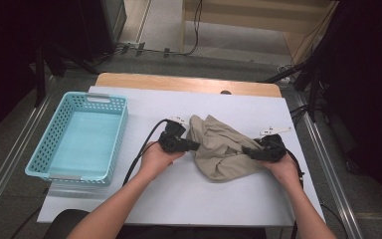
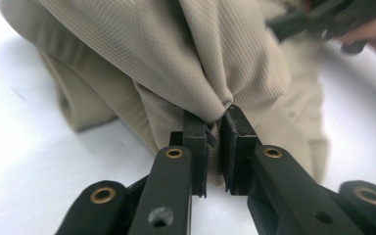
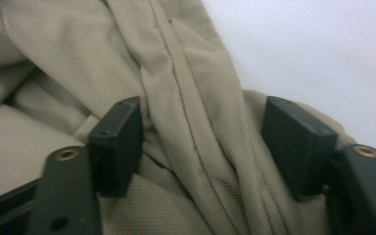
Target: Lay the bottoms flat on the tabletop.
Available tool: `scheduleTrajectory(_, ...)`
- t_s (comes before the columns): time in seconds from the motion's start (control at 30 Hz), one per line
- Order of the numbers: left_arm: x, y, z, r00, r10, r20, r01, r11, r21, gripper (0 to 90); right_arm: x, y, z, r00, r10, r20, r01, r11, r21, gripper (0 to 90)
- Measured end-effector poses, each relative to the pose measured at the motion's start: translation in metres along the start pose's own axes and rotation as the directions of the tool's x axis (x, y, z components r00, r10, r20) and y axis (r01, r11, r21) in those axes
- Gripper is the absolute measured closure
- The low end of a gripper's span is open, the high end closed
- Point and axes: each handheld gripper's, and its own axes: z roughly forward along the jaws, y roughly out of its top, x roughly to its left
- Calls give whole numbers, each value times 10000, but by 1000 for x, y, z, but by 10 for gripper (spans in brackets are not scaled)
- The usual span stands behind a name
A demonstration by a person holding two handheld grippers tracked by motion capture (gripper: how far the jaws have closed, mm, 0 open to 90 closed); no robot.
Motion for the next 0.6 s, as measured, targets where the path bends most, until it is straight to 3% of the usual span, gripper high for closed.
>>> scheduleTrajectory(0.03,0,4,-7,9999,55,-92,-57,9998,-173,833,0,0,0,10000,0,0,0,10000,0,416)
scheduleTrajectory(0.1,2,10,-23,9999,-52,-160,43,9983,-574,834,2,1,-2,9996,236,-124,-236,9997,63,526)
scheduleTrajectory(0.13,4,15,-38,9992,-57,-397,20,9958,-919,835,5,3,-5,9974,549,-474,-534,9980,328,666)
scheduleTrajectory(0.2,5,17,-46,9988,-80,-488,27,9942,-1076,835,12,7,-8,9955,666,-677,-623,9960,639,711)
scheduleTrajectory(0.3,10,22,-65,9968,-266,-750,139,9861,-1653,836,21,9,-10,9933,518,-1030,-432,9955,844,723)
scheduleTrajectory(0.33,12,23,-71,9965,-345,-762,203,9836,-1795,836,33,11,-13,9886,354,-1466,-195,9939,1084,726)
scheduleTrajectory(0.37,13,23,-76,9960,-437,-781,276,9802,-1962,836,33,11,-13,9886,354,-1466,-195,9939,1084,728)
scheduleTrajectory(0.43,15,24,-84,9942,-396,-1002,166,9753,-2202,837,47,13,-17,9834,33,-1813,192,9923,1220,728)
scheduleTrajectory(0.5,16,25,-90,9926,-399,-1146,120,9722,-2339,837,69,13,-29,9726,-369,-2296,646,9914,1142,728)
scheduleTrajectory(0.6,19,27,-95,9921,-533,-1139,236,9686,-2475,837,92,12,-41,9599,-595,-2738,903,9908,1012,728)
